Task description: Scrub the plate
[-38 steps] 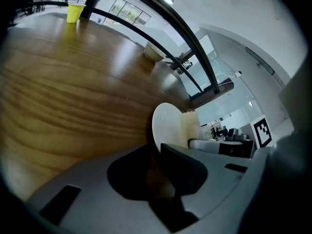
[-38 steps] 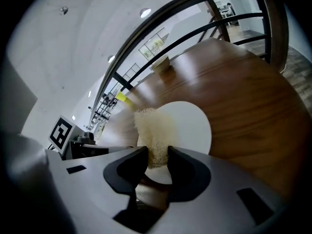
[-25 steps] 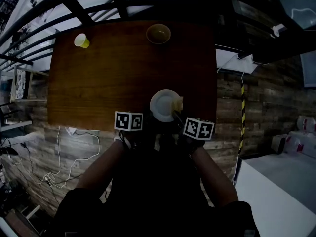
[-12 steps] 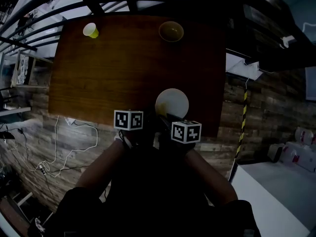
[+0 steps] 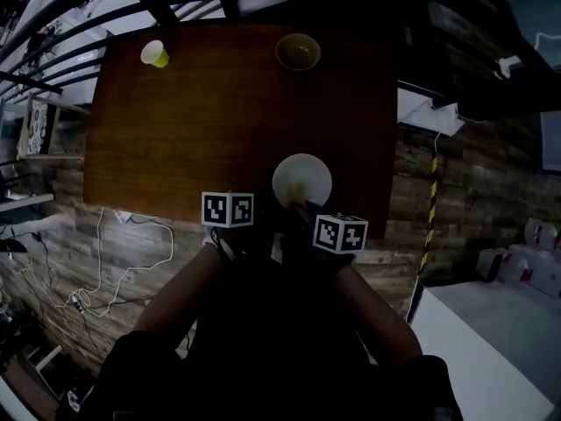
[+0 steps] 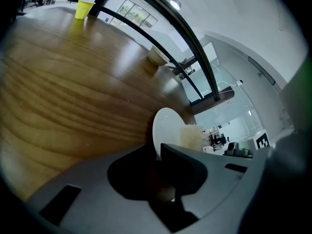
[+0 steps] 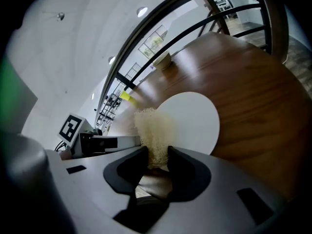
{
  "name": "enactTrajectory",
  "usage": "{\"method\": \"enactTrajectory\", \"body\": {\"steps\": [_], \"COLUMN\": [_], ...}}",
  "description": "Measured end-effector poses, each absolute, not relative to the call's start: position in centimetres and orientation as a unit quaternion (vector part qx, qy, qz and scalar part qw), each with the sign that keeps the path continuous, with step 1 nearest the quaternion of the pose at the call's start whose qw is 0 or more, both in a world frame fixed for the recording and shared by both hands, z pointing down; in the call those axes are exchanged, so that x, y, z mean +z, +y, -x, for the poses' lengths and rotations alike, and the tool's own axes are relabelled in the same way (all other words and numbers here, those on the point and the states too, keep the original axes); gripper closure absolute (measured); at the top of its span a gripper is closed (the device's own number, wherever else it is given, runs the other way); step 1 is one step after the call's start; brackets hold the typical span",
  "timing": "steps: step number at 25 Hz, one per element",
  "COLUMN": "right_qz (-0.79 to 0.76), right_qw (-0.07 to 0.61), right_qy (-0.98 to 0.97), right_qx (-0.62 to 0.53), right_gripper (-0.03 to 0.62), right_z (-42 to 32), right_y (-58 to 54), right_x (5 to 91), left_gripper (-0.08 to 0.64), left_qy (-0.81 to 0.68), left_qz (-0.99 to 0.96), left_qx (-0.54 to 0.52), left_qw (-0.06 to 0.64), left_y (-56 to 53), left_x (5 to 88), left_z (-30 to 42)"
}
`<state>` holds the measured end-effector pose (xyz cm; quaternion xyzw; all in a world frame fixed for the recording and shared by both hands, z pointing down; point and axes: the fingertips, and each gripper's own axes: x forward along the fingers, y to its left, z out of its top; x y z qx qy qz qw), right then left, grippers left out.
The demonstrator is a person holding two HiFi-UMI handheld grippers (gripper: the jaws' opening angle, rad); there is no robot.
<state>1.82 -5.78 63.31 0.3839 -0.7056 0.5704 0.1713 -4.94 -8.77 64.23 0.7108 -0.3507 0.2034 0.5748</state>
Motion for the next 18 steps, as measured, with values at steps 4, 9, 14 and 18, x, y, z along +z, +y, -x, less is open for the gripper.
{"method": "enactTrajectory", "body": {"steps": [4,9,14,18], "right_qz": [-0.425,-0.456,-0.459,-0.439], "right_qw": [0.148,0.132,0.133,0.133], "right_qy": [-0.684,-0.671,-0.671,-0.682], "right_qx": [0.574,0.57,0.568,0.569], "right_gripper": [0.456,0.456,0.456,0.456], "right_z": [-5.2,-8.7,-9.3,-7.8], "right_y": [-6.5,-6.6,-6.1,-5.8], "right_x": [62.9,62.8,62.8,62.5], "left_gripper": [0.488,0.488,0.488,0.488], "left_qy": [-0.342,-0.339,-0.34,-0.344], "left_qz": [-0.716,-0.71,-0.706,-0.707], "left_qx": [0.221,0.226,0.224,0.222], "left_qw": [0.567,0.574,0.579,0.576], "left_y": [-8.9,-8.8,-8.6,-8.6], "left_x": [64.3,65.1,65.1,64.9], "left_z": [4.2,3.8,3.5,3.3]}}
